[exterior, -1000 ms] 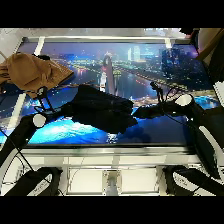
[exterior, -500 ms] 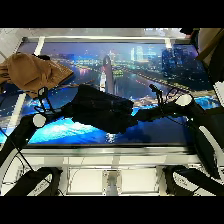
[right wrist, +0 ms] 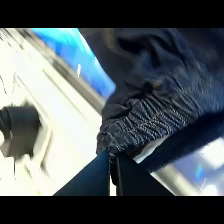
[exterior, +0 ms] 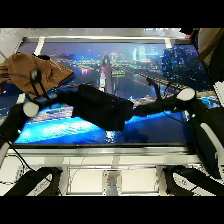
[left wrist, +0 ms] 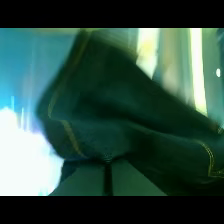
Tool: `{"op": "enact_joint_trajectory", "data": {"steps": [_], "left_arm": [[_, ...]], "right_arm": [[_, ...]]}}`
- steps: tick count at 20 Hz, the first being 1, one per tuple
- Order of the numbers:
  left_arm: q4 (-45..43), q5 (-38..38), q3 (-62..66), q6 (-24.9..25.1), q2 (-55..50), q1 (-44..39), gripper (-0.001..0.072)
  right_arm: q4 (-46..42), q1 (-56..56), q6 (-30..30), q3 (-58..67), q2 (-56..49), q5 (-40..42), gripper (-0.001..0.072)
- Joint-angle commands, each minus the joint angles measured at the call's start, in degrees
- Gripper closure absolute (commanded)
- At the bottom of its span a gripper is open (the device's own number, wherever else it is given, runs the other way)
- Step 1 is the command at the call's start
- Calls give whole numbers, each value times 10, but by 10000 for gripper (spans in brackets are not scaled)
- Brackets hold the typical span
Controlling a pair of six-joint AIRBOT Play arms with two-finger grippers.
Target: Fold the clothes and pants, and hang the long-sleeved shirts on hangers.
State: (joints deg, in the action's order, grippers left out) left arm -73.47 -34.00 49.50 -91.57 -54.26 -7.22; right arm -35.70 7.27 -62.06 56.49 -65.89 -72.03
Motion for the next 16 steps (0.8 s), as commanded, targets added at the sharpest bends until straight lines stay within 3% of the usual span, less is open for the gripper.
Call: {"op": "enact_joint_trajectory", "data": {"steps": [1, 5, 7, 11, 13, 16], "left_arm": [[-90, -101, 188, 21, -43, 1, 689], [-137, -166, 375, 21, -61, 1, 689], [-140, -224, 430, 56, -62, 1, 689], [-140, -335, 431, 66, -123, 1, 688], [-139, -318, 431, 72, -197, 1, 688], [-124, -222, 431, 71, -305, 0, 689]], "right_arm": [[10, -20, 1, 138, 1, 26, 685], [10, 2, -24, 276, 5, -38, 685], [-5, 36, -30, 280, 23, -52, 686], [-153, 120, -90, 218, 24, -16, 686], [-150, 148, -94, 129, 24, 31, 686], [-151, 172, -96, -22, 21, 119, 686]]}}
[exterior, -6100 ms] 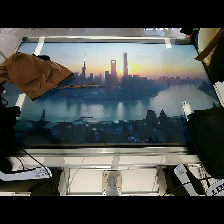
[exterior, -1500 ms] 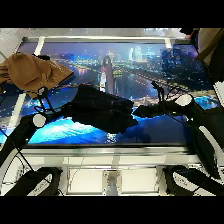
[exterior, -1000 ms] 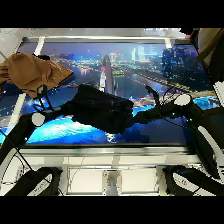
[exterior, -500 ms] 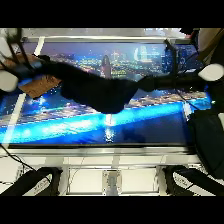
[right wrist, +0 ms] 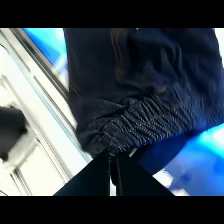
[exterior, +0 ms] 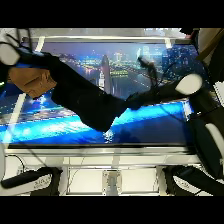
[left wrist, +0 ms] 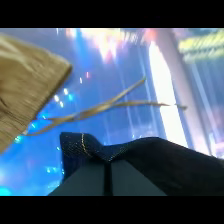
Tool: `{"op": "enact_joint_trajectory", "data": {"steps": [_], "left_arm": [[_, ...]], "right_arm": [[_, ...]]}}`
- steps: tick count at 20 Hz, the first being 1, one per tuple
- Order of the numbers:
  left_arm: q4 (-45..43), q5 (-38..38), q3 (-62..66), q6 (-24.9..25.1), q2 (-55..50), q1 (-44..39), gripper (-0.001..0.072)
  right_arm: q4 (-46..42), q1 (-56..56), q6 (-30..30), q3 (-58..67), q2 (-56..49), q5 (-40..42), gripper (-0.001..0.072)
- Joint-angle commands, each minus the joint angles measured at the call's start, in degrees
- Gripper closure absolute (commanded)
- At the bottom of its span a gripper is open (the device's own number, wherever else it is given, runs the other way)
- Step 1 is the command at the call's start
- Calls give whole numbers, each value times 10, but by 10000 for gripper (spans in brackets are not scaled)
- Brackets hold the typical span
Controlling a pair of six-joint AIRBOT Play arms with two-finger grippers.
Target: Fold the clothes and pants, and hang the long-sleeved shirts on hangers.
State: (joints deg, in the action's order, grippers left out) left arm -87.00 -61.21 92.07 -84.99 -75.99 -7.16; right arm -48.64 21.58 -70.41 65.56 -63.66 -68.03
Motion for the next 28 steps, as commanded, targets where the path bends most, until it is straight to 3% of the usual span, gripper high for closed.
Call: {"op": "enact_joint_trajectory", "data": {"steps": [1, 6, 9, 10, 11, 12, 14, 17, 19, 20, 22, 25, 28], "left_arm": [[19, 87, 7, 5, -121, -4, 689], [22, 230, 8, 1, -207, -32, 689], [22, 247, 12, -14, -215, -39, 674], [22, 247, 12, -20, -210, -39, 476], [22, 242, 13, -30, -199, -36, 132], [22, 228, 13, -43, -183, -30, 23], [21, 171, 12, -46, -136, -11, 25], [10, 31, -10, -46, -55, 25, 43], [9, -27, -95, -46, 11, 45, 43], [9, -29, -163, -46, 52, 49, 43], [59, 23, -341, -46, 146, 48, 43], [248, 200, -555, -30, 247, 46, 43], [346, 234, -647, 25, 271, 46, 43]], "right_arm": [[-27, 25, -17, -147, -5, 112, 686], [-28, -12, -37, -185, -32, 297, 685], [-28, -23, -38, -185, -48, 364, 686], [-31, -23, -37, -185, -54, 377, 685], [-32, -23, -38, -185, -58, 388, 685], [-35, -23, -38, -185, -61, 401, 685], [-42, -26, -52, -185, -61, 441, 685], [-41, -53, -124, -185, -61, 483, 683], [-46, -76, -124, -185, -61, 434, 462], [-59, -90, -124, -185, -61, 400, 430], [-79, -115, -124, -185, -57, 345, 430], [-85, -146, -124, -185, -39, 307, 430], [-88, -153, -124, -185, -4, 294, 430]]}}
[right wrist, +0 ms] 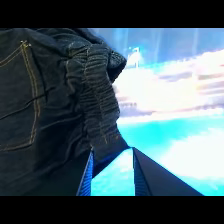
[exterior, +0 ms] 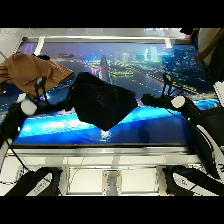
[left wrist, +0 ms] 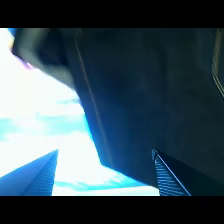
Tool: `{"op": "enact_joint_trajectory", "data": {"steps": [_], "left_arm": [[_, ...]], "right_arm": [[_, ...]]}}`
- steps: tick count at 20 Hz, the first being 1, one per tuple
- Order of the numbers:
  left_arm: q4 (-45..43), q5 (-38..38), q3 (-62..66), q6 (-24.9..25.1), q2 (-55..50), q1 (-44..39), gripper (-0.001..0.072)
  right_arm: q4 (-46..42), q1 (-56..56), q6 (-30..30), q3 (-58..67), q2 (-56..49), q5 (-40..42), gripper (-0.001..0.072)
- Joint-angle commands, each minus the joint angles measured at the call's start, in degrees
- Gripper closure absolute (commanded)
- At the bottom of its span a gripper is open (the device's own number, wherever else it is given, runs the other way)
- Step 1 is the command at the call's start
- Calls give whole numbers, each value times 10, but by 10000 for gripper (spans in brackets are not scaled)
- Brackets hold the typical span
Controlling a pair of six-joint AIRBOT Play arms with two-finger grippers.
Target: Fold the clothes and pants, and hang the long-sleeved shirts on hangers.
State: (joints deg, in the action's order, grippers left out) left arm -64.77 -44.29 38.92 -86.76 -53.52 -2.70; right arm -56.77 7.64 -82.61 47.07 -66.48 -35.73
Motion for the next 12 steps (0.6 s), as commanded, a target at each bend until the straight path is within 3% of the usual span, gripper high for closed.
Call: {"op": "enact_joint_trajectory", "data": {"steps": [1, 6, 8, 12], "left_arm": [[135, 58, -126, 59, 43, 1, 44], [152, 84, -134, 63, -2, 6, 45], [209, 83, -134, 78, -49, 6, 46], [435, 82, -134, 279, -112, 6, 86]], "right_arm": [[-7, -14, -2, 0, 37, -28, 430], [-11, -14, 13, 16, 94, -46, 430], [-12, -14, 13, 23, 116, -54, 430], [-18, -14, 13, 29, 155, -58, 430]]}}
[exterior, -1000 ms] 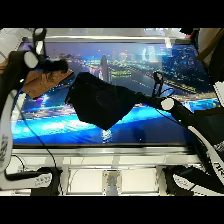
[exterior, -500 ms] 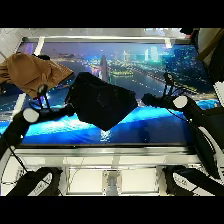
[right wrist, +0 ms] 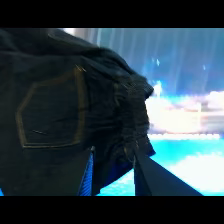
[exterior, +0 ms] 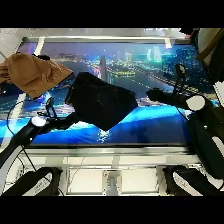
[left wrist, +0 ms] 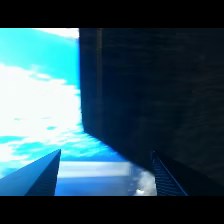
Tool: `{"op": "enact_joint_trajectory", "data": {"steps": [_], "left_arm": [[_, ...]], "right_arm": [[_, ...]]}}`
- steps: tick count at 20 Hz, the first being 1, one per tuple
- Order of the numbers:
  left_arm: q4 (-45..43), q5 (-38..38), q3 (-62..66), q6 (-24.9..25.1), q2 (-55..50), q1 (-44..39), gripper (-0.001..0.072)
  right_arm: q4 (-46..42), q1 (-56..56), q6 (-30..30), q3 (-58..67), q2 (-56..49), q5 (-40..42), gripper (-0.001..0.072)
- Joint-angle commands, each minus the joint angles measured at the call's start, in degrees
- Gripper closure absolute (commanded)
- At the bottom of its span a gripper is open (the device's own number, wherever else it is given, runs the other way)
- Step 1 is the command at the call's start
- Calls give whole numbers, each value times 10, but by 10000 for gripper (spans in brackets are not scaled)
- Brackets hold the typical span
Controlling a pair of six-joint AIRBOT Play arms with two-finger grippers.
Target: Fold the clothes and pants, and hang the long-sleeved shirts on hangers.
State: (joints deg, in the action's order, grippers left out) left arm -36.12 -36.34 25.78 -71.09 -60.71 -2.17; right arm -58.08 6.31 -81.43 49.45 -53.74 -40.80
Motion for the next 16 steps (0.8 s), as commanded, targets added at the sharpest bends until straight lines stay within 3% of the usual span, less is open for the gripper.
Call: {"op": "enact_joint_trajectory", "data": {"steps": [1, 3, 8, 10, 11, 12, 16], "left_arm": [[154, 3, -3, 129, -51, 1, 86], [154, 1, -3, 132, -72, 1, 86], [156, 16, -2, 150, -82, 0, 188], [163, 19, -2, 150, -82, 0, 285], [165, 19, -2, 150, -82, 0, 413], [165, 23, -2, 150, -82, 0, 660], [168, 25, 15, 152, -72, 5, 688]], "right_arm": [[-6, 0, 1, 5, 33, -7, 430], [-6, 0, 1, 5, 38, -7, 430], [-6, 0, 1, 5, 37, -7, 430], [-6, 0, 1, 5, 37, -7, 430], [-6, 0, 1, 5, 37, -7, 431], [-6, 0, 1, 5, 37, -7, 430], [-32, -3, 1, 5, 37, -31, 430]]}}
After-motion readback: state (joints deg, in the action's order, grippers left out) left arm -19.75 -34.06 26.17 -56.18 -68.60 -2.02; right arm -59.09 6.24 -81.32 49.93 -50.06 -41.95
